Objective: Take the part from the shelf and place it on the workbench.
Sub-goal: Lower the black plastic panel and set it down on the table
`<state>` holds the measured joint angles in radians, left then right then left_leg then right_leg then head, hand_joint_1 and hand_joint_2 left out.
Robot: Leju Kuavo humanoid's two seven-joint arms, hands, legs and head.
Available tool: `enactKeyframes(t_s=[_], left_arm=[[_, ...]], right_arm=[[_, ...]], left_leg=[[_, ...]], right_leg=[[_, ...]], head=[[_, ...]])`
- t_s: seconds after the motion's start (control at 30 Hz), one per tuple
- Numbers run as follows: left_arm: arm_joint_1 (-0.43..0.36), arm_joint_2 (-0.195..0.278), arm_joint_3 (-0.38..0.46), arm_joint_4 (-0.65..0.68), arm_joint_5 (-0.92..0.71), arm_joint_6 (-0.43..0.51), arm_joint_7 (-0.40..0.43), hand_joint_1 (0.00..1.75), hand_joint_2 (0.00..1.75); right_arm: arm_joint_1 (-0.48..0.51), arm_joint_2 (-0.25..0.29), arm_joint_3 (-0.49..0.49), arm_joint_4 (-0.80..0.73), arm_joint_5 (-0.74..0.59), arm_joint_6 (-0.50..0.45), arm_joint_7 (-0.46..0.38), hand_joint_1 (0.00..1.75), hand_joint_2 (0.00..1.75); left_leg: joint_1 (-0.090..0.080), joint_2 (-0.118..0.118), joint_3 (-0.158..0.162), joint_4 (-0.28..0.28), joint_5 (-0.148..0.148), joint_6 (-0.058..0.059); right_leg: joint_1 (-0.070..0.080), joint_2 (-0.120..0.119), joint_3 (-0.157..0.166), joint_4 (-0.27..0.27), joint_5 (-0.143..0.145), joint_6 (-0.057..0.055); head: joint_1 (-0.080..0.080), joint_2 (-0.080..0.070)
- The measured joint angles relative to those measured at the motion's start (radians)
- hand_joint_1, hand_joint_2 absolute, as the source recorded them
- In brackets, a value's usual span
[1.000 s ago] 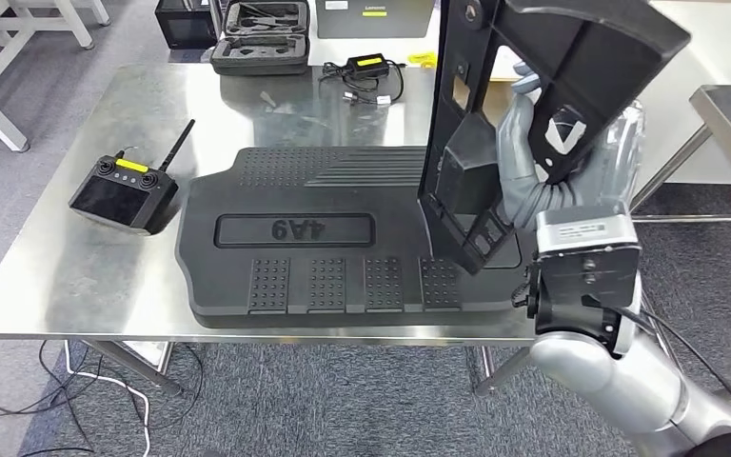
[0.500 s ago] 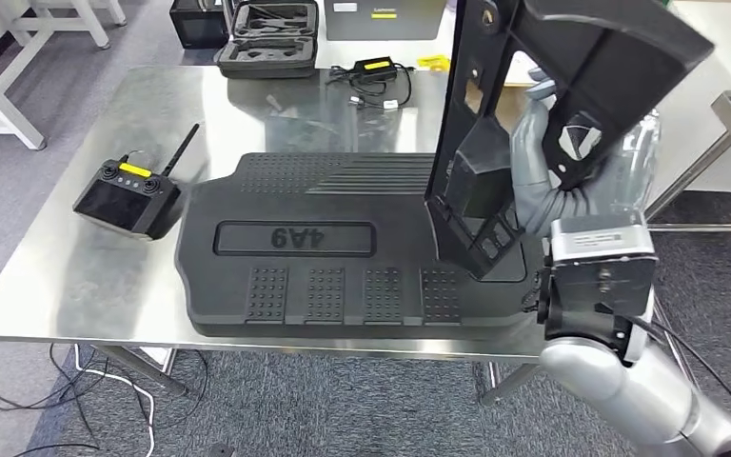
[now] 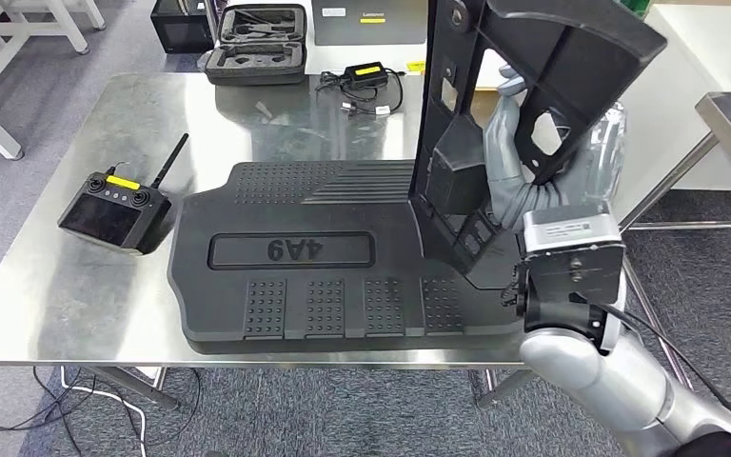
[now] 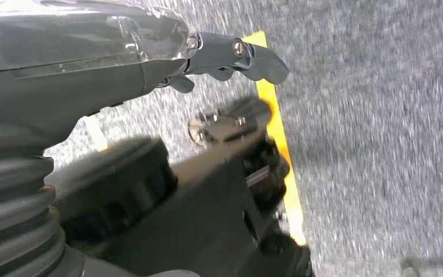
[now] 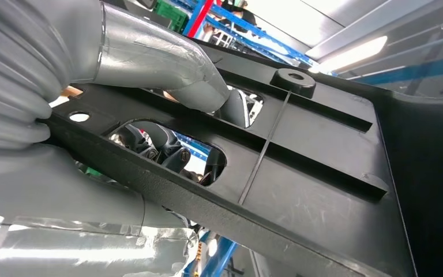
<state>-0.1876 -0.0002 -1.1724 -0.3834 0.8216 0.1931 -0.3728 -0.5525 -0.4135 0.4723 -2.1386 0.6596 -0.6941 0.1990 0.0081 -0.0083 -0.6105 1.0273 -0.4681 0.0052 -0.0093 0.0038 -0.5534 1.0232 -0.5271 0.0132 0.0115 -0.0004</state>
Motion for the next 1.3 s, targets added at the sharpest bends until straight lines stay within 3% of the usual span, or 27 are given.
enactKeyframes(t_s=[0.07, 0.13, 0.17, 0.2, 0.23, 0.3, 0.37, 0.43, 0.53, 0.57, 0.63, 0.7, 0.73, 0.77, 0.83, 0.87, 0.93, 1.1, 1.3], left_arm=[[-0.002, 0.000, 0.000, 0.000, -0.003, 0.000, 0.000, 0.00, 1.75], [-0.003, 0.001, 0.001, 0.000, -0.004, -0.001, 0.000, 0.00, 1.75], [-0.003, 0.001, 0.000, 0.000, -0.005, -0.001, 0.000, 0.00, 1.75], [-0.002, 0.001, 0.000, 0.000, -0.006, -0.001, 0.000, 0.00, 1.75], [-0.002, 0.001, 0.000, 0.000, -0.006, -0.001, 0.000, 0.00, 1.75], [-0.002, 0.001, 0.000, 0.000, -0.006, -0.002, 0.000, 0.00, 1.75], [-0.003, 0.001, 0.000, 0.000, -0.008, -0.002, 0.000, 0.00, 1.75], [-0.004, 0.001, 0.000, 0.000, -0.012, -0.003, 0.001, 0.00, 1.75], [-0.005, 0.001, 0.000, 0.000, -0.019, -0.004, 0.004, 0.00, 1.75], [-0.006, 0.001, 0.000, 0.000, -0.021, -0.004, 0.005, 0.00, 1.75], [-0.005, 0.002, 0.000, 0.000, -0.023, -0.003, 0.006, 0.00, 1.75], [-0.002, 0.003, 0.001, 0.000, -0.023, 0.001, 0.007, 0.00, 1.75], [-0.001, 0.003, 0.001, 0.000, -0.022, 0.005, 0.007, 0.00, 1.75], [-0.001, 0.004, 0.003, 0.000, -0.020, 0.010, 0.008, 0.00, 1.75], [-0.001, 0.006, 0.012, 0.000, -0.010, 0.024, 0.008, 0.00, 1.75], [-0.001, 0.006, 0.017, 0.000, -0.002, 0.032, 0.008, 0.00, 1.75], [0.001, 0.006, 0.028, 0.000, 0.017, 0.053, 0.004, 0.00, 1.75], [0.007, 0.006, 0.062, 0.000, 0.047, 0.145, 0.004, 0.00, 1.75], [0.009, 0.006, 0.074, -0.002, 0.040, 0.127, 0.005, 0.00, 1.75]], right_arm=[[-0.001, 0.000, -0.002, 0.001, 0.000, 0.000, 0.000, 1.75, 1.75], [0.002, 0.001, -0.004, 0.002, 0.000, 0.000, 0.000, 1.75, 1.75], [0.005, 0.001, -0.004, 0.003, 0.000, 0.000, -0.001, 1.75, 1.75], [0.007, 0.001, -0.004, 0.003, 0.000, 0.000, -0.001, 1.75, 1.75], [0.009, 0.001, -0.004, 0.004, 0.001, 0.000, -0.001, 1.75, 1.75], [0.010, 0.001, -0.005, 0.005, 0.001, 0.000, -0.001, 1.75, 1.75], [0.010, 0.002, -0.007, 0.005, 0.003, 0.000, 0.000, 1.75, 1.75], [0.011, 0.002, -0.009, 0.006, 0.007, 0.000, 0.003, 1.75, 1.75], [0.012, 0.002, -0.011, 0.006, 0.015, 0.000, 0.008, 1.75, 1.75], [0.012, 0.002, -0.012, 0.006, 0.016, 0.000, 0.009, 1.75, 1.75], [0.014, 0.002, -0.012, 0.006, 0.016, 0.000, 0.010, 1.75, 1.75], [0.017, 0.002, -0.012, 0.007, 0.014, 0.000, 0.010, 1.75, 1.75], [0.018, 0.002, -0.012, 0.007, 0.013, 0.000, 0.010, 1.75, 1.75], [0.019, 0.002, -0.012, 0.007, 0.012, 0.000, 0.010, 1.75, 1.75], [0.019, 0.003, -0.012, 0.007, 0.011, 0.000, 0.010, 1.75, 1.75], [0.020, 0.003, -0.013, 0.007, 0.012, 0.000, 0.010, 1.75, 1.75], [0.023, 0.003, -0.015, 0.007, 0.014, 0.000, 0.010, 1.75, 1.75], [0.029, 0.004, -0.023, 0.007, 0.017, 0.000, 0.010, 1.75, 1.75], [0.029, 0.006, -0.025, 0.007, 0.012, 0.000, 0.007, 1.75, 1.75]], left_leg=[[0.005, 0.001, 0.009, -0.009, 0.000, 0.010], [0.004, 0.003, 0.014, -0.010, -0.004, 0.017], [0.004, 0.003, 0.015, -0.009, -0.006, 0.018], [0.003, 0.003, 0.018, -0.009, -0.009, 0.019], [0.003, 0.002, 0.021, -0.009, -0.012, 0.018], [0.004, 0.000, 0.032, -0.008, -0.020, 0.014], [0.001, -0.001, 0.039, -0.006, -0.027, 0.006], [-0.001, -0.001, 0.040, -0.008, -0.029, -0.004], [-0.001, 0.001, 0.039, 0.012, -0.049, -0.020], [-0.001, 0.001, 0.025, 0.051, -0.071, -0.024], [0.000, 0.002, -0.038, 0.180, -0.130, -0.029], [0.002, 0.002, -0.095, 0.280, -0.153, -0.031], [0.002, 0.002, -0.100, 0.278, -0.136, -0.031], [0.003, 0.002, -0.086, 0.237, -0.100, -0.030], [0.003, 0.002, -0.032, 0.101, -0.023, -0.025], [0.002, 0.002, -0.010, 0.048, -0.004, -0.021], [0.002, 0.001, 0.004, 0.006, -0.001, -0.015], [-0.002, -0.002, 0.005, 0.001, -0.006, -0.008], [-0.004, -0.001, 0.006, 0.001, -0.010, -0.001]], right_leg=[[-0.002, -0.001, -0.026, 0.064, -0.038, 0.010], [-0.005, -0.001, -0.095, 0.196, -0.092, 0.017], [-0.006, -0.001, -0.129, 0.253, -0.106, 0.019], [-0.006, -0.001, -0.149, 0.278, -0.101, 0.020], [-0.007, -0.001, -0.149, 0.263, -0.076, 0.020], [-0.007, -0.002, -0.100, 0.135, 0.007, 0.015], [-0.002, -0.003, -0.054, 0.025, 0.051, 0.007], [0.004, -0.001, -0.046, 0.004, 0.048, -0.001], [-0.002, 0.000, -0.037, -0.008, 0.049, -0.016], [-0.005, -0.002, -0.032, -0.012, 0.049, -0.021], [-0.004, -0.004, -0.026, -0.013, 0.044, -0.030], [-0.003, -0.004, -0.021, -0.013, 0.039, -0.034], [-0.003, -0.003, -0.017, -0.012, 0.037, -0.034], [-0.004, -0.002, -0.012, -0.012, 0.033, -0.033], [-0.002, -0.001, -0.001, -0.008, 0.022, -0.027], [0.000, 0.000, 0.001, -0.006, 0.017, -0.023], [0.004, 0.002, -0.001, -0.001, 0.010, -0.020], [0.002, 0.001, 0.006, -0.010, 0.008, -0.023], [0.001, 0.001, 0.010, -0.020, 0.010, -0.013]], head=[[0.008, 0.000], [0.019, 0.000], [0.023, 0.000], [0.027, 0.000], [0.030, 0.000], [0.037, 0.000], [0.040, 0.000], [0.037, 0.000], [0.026, 0.000], [0.022, 0.000], [0.013, 0.000], [0.008, 0.000], [0.006, 0.000], [0.004, 0.000], [-0.002, 0.000], [-0.004, 0.000], [-0.005, 0.000], [-0.001, 0.000], [0.000, 0.000]])
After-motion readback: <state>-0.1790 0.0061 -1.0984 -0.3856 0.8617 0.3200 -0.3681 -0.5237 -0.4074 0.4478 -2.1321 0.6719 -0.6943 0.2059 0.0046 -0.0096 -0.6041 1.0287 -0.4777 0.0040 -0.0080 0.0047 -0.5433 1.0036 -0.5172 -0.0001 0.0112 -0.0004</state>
